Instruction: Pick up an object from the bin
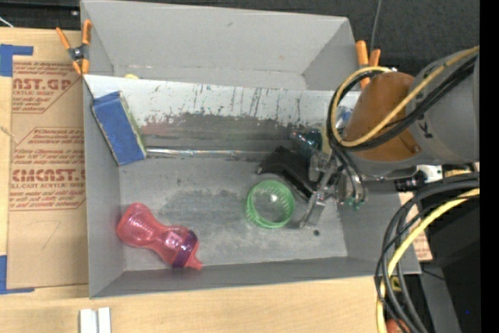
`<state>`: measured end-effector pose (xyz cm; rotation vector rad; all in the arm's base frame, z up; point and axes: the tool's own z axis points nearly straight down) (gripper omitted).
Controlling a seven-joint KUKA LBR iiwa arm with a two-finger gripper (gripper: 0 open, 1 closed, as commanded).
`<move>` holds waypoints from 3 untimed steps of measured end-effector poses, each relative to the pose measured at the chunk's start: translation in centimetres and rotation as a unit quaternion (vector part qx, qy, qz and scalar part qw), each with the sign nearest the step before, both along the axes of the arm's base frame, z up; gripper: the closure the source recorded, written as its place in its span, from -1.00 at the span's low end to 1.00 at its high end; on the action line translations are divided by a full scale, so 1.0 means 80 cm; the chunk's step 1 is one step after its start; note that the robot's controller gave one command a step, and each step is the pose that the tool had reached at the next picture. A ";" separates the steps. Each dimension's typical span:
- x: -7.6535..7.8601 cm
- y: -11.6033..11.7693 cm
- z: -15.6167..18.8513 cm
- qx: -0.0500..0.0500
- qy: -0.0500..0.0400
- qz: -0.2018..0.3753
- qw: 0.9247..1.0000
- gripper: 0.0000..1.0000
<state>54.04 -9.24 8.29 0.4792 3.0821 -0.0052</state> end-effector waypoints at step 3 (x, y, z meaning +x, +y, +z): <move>0.012 -0.001 -0.002 0.006 0.003 -0.002 1.000 1.00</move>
Offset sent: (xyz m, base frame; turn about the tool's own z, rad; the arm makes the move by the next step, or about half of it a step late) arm 0.0090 -0.0087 -0.0032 0.0109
